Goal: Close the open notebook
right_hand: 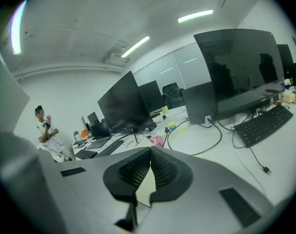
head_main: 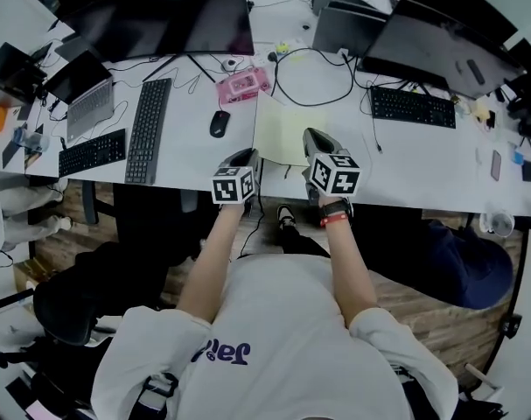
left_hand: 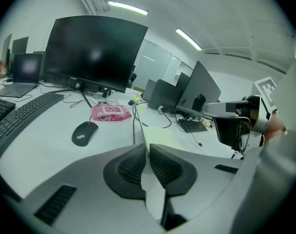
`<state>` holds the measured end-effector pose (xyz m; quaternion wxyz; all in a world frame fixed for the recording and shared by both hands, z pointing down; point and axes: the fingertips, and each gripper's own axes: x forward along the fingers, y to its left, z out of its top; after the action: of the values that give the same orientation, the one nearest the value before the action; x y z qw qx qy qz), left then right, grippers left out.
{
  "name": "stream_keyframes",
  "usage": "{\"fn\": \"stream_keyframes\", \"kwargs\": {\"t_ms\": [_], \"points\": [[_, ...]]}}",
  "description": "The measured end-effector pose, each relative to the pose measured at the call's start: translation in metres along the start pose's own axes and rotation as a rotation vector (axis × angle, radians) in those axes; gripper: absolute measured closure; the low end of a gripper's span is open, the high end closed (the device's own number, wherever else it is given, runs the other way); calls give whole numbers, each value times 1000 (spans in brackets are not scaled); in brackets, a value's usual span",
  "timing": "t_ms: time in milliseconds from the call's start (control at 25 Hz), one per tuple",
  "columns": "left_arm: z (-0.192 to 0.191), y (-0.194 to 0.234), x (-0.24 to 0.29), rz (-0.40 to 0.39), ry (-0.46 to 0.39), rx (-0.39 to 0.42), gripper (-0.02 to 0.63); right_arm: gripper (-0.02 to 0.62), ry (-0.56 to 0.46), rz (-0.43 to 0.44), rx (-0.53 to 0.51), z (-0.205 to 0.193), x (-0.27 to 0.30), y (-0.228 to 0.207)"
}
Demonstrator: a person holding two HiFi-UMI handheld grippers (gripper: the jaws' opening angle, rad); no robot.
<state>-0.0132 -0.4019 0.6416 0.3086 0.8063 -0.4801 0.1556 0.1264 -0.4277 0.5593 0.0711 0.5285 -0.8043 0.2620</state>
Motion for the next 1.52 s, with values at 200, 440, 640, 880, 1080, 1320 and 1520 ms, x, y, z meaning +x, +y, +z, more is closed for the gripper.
{"fn": "stream_keyframes", "kwargs": {"t_ms": [200, 440, 640, 880, 1080, 1320, 1520], "points": [[4, -22, 0, -38, -13, 17, 571, 594, -16, -42, -12, 0, -19, -10], [7, -40, 4, -67, -20, 49, 572, 594, -45, -83, 11, -4, -39, -16], [6, -50, 5, -79, -19, 72, 572, 594, -67, -112, 35, -11, -54, -21], [7, -62, 8, -43, -12, 191, 572, 594, -87, -185, 70, -17, -76, -39], [5, -82, 14, -76, -6, 221, 572, 594, -111, -217, 96, -17, -93, -52], [2, -104, 24, -99, 4, 255, 571, 594, -127, -247, 122, -18, -107, -69], [-2, -115, 31, -105, 15, 286, 568, 594, -135, -254, 134, -19, -112, -78]]}}
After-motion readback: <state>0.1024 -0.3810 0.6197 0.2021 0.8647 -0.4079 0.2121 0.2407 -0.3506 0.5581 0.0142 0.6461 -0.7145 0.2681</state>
